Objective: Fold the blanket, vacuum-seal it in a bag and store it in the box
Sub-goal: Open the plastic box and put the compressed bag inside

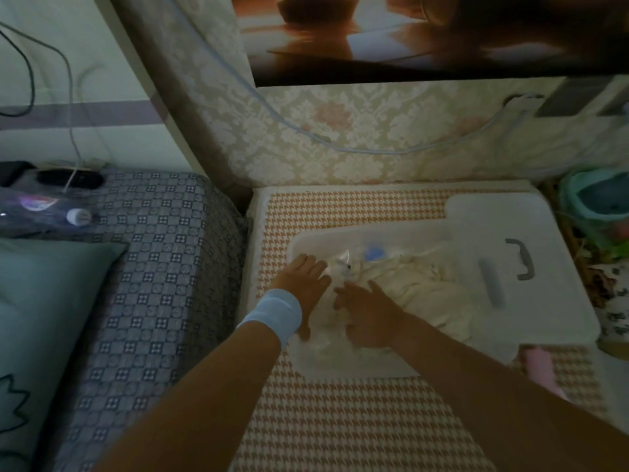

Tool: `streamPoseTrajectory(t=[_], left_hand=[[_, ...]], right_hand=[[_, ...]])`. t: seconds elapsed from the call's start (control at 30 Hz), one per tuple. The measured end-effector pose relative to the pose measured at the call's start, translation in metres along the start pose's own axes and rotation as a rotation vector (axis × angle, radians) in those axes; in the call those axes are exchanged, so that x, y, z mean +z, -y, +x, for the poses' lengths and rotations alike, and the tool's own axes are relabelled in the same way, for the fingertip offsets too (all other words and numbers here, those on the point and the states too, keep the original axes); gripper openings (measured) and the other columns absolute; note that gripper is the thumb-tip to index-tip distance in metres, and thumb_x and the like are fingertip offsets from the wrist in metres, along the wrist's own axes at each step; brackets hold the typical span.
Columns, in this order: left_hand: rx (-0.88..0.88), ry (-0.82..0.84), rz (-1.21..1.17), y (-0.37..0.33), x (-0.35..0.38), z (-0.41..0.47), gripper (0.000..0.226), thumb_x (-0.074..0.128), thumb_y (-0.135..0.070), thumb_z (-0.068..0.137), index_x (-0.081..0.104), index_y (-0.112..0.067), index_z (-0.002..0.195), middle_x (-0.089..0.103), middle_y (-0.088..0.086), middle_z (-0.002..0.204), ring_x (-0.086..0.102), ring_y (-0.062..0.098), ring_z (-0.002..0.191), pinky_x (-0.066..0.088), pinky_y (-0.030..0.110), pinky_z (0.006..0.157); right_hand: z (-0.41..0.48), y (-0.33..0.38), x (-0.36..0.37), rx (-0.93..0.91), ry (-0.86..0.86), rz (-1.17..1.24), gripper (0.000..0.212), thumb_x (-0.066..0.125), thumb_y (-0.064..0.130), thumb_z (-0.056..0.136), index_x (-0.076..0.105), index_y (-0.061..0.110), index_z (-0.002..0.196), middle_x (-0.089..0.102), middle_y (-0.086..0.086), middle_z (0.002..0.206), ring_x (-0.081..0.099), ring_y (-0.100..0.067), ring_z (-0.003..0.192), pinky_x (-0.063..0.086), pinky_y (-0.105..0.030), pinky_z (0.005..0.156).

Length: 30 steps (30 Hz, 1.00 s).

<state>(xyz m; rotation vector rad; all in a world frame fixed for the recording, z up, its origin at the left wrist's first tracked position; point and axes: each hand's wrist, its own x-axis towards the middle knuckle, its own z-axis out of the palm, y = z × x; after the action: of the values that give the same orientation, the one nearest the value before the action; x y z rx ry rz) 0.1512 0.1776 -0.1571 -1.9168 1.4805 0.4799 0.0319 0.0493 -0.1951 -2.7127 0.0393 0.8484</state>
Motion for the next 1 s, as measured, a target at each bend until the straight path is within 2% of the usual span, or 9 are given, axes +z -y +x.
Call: streamPoseTrajectory(t=[0.07,0.13,0.2,0.37,0.63,0.77,0.83,0.93,1.0], left_hand=[[-0.015,0.071,-0.055,-0.013,0.002,0.01,0.126,0.075,-0.06,0.068,-0.008,-0.014,0.152,-0.008,0.012,0.159,0.002,0.036,0.146,0.007,0.047,0.119],[-0.009,0.161,-0.175,-0.028,0.003,0.019,0.114,0.071,-0.041,0.081,-0.015,-0.017,0.151,-0.014,0.009,0.159,-0.004,0.034,0.147,0.012,0.051,0.117],[-0.018,0.204,-0.269,-0.038,0.008,0.027,0.098,0.061,-0.028,0.09,-0.015,-0.018,0.152,-0.018,0.006,0.159,-0.009,0.031,0.147,0.013,0.054,0.115],[-0.11,0.242,-0.482,-0.067,0.036,0.059,0.074,0.037,-0.032,0.1,-0.02,-0.031,0.149,-0.028,0.004,0.156,-0.025,0.029,0.143,-0.004,0.058,0.115],[-0.173,0.201,-0.521,-0.079,0.034,0.068,0.078,0.04,-0.033,0.099,-0.021,-0.037,0.147,-0.028,0.007,0.156,-0.025,0.033,0.143,-0.008,0.058,0.114],[-0.082,0.383,-0.43,-0.063,0.006,0.048,0.091,0.048,-0.05,0.092,-0.022,-0.033,0.148,-0.028,0.006,0.156,-0.023,0.029,0.144,-0.01,0.056,0.114],[-0.124,0.447,-0.566,-0.062,-0.017,0.046,0.093,0.047,-0.062,0.088,-0.019,-0.036,0.148,-0.027,0.005,0.157,-0.023,0.027,0.144,-0.009,0.056,0.114],[-0.148,0.224,-0.643,-0.084,-0.055,0.053,0.095,0.046,-0.072,0.082,-0.015,-0.042,0.148,-0.027,0.002,0.157,-0.024,0.03,0.144,-0.011,0.058,0.114],[-0.057,0.041,-0.577,-0.111,-0.078,0.061,0.099,0.047,-0.077,0.077,-0.017,-0.045,0.146,-0.03,-0.004,0.155,-0.024,0.033,0.143,-0.008,0.062,0.113]], right_hand=[[-0.013,-0.006,-0.004,0.143,-0.036,0.005,0.084,0.059,0.044,0.089,0.012,0.027,0.156,-0.014,0.0,0.166,-0.017,-0.023,0.152,-0.005,-0.063,0.116],[-0.024,-0.022,0.0,0.386,0.099,-0.036,0.113,0.066,0.058,0.08,-0.015,0.036,0.155,-0.034,-0.006,0.159,-0.03,-0.034,0.146,-0.01,-0.076,0.107],[-0.036,-0.041,0.012,0.571,0.257,-0.013,0.128,0.072,0.07,0.069,-0.024,0.045,0.149,-0.04,-0.01,0.156,-0.035,-0.042,0.142,-0.01,-0.082,0.099],[-0.049,-0.056,0.052,0.551,0.129,-0.012,0.108,0.055,0.082,0.075,-0.016,0.052,0.15,-0.036,-0.009,0.158,-0.034,-0.042,0.143,-0.011,-0.083,0.097],[-0.04,-0.059,0.061,0.551,0.065,-0.019,0.101,0.052,0.081,0.079,-0.011,0.051,0.152,-0.034,-0.009,0.159,-0.034,-0.041,0.143,-0.017,-0.083,0.093],[-0.055,-0.068,0.038,0.491,0.144,0.116,0.107,0.059,0.076,0.078,-0.011,0.046,0.154,-0.033,-0.007,0.16,-0.031,-0.036,0.146,-0.013,-0.078,0.103],[-0.07,-0.073,0.022,0.483,0.046,0.234,0.095,0.055,0.067,0.086,-0.002,0.039,0.157,-0.025,-0.006,0.163,-0.021,-0.03,0.15,-0.005,-0.068,0.114],[-0.097,-0.085,0.011,0.589,-0.22,0.268,0.074,0.048,0.044,0.096,0.013,0.025,0.158,-0.007,-0.01,0.166,-0.003,-0.03,0.153,0.009,-0.049,0.123],[-0.109,-0.094,0.018,0.646,-0.181,0.307,0.076,0.048,0.036,0.098,0.007,0.018,0.159,-0.005,-0.014,0.166,-0.001,-0.032,0.153,0.008,-0.043,0.124]])
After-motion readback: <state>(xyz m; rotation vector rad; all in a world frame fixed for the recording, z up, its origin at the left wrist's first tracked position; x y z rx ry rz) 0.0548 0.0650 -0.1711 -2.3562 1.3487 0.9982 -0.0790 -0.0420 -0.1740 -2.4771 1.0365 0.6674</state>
